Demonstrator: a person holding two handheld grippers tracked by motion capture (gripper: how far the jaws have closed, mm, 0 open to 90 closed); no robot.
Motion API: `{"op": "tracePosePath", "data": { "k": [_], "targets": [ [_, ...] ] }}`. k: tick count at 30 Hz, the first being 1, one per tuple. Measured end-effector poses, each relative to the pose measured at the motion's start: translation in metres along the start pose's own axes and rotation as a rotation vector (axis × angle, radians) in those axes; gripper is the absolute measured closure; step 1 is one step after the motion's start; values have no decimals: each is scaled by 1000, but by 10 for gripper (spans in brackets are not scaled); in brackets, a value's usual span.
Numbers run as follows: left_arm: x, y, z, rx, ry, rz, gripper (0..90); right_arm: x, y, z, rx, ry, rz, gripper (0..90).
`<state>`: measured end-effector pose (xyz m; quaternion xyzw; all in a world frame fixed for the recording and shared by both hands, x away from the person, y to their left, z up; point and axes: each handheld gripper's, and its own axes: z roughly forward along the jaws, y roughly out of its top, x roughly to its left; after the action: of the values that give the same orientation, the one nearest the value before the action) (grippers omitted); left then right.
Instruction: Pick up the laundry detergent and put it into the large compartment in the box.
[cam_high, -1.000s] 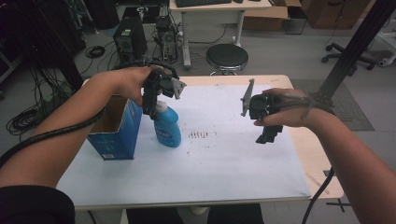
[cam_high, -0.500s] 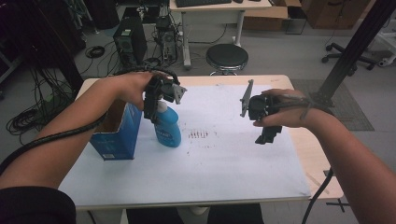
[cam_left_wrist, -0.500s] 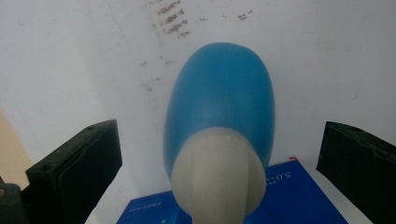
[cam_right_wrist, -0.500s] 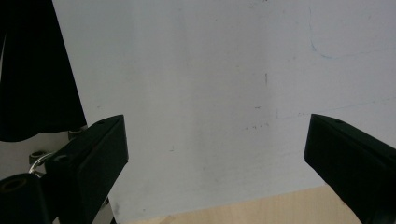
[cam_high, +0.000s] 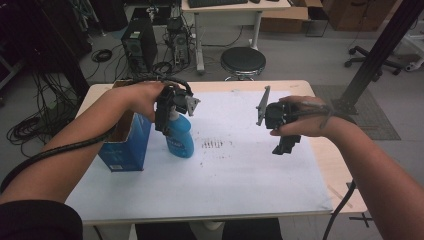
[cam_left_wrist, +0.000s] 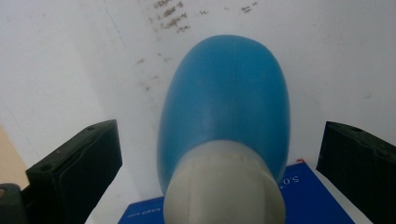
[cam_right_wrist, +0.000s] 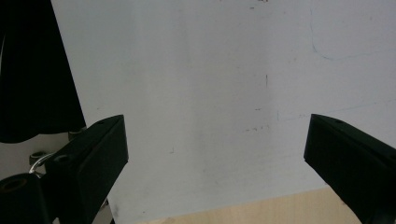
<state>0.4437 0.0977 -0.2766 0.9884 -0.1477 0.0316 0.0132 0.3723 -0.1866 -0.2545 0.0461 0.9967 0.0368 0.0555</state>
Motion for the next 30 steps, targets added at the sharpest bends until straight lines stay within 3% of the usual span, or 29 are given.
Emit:
{"op": "tracePosePath", "data": {
  "k": [21, 30],
  "targets": [
    [0, -3, 11, 8, 30, -4, 6, -2, 2, 5, 1, 8, 2, 61],
    [0, -3, 14, 18, 40, 11, 61, -2, 1, 6, 2, 10, 4, 61]
  ]
}}
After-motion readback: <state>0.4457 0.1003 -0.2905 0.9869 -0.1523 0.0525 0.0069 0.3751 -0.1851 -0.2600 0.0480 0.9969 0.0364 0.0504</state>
